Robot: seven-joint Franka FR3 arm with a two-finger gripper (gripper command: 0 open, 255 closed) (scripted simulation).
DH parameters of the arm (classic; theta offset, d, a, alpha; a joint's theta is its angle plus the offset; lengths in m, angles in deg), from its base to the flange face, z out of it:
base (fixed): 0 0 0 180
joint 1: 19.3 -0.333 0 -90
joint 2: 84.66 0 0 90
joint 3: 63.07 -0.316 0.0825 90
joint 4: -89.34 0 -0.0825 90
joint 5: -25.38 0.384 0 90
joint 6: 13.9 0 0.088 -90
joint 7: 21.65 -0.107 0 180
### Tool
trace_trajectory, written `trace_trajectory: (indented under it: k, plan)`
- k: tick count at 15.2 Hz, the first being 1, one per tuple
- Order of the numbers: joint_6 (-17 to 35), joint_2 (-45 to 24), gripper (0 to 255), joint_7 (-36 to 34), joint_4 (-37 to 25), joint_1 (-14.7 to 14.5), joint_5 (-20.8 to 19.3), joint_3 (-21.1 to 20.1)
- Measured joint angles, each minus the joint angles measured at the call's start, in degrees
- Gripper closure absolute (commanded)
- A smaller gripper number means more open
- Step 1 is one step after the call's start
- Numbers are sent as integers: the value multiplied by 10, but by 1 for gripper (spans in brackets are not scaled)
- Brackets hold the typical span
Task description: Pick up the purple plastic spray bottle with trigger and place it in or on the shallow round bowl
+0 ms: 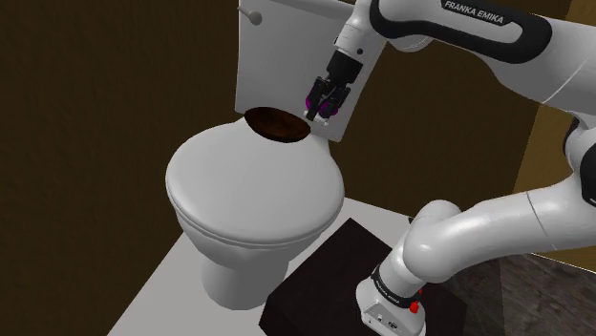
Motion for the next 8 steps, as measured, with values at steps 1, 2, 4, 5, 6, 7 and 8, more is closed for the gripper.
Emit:
trace_trajectory:
  k: [1, 2, 4, 5, 6, 7, 8]
  plan:
    - [7, -21, 255, -5, -16, -2, 3, -5]
    - [13, -38, 255, -9, -27, -5, 4, -9]
    - [21, -82, 255, -23, -65, -10, 9, -20]
    - [23, -100, 255, -30, -83, -12, 10, -25]
    - [24, -120, 255, -38, -103, -15, 11, -31]
    - [29, -140, 255, -44, -120, -17, 12, -36]
    - [36, -150, 255, -45, -123, -18, 12, -38]
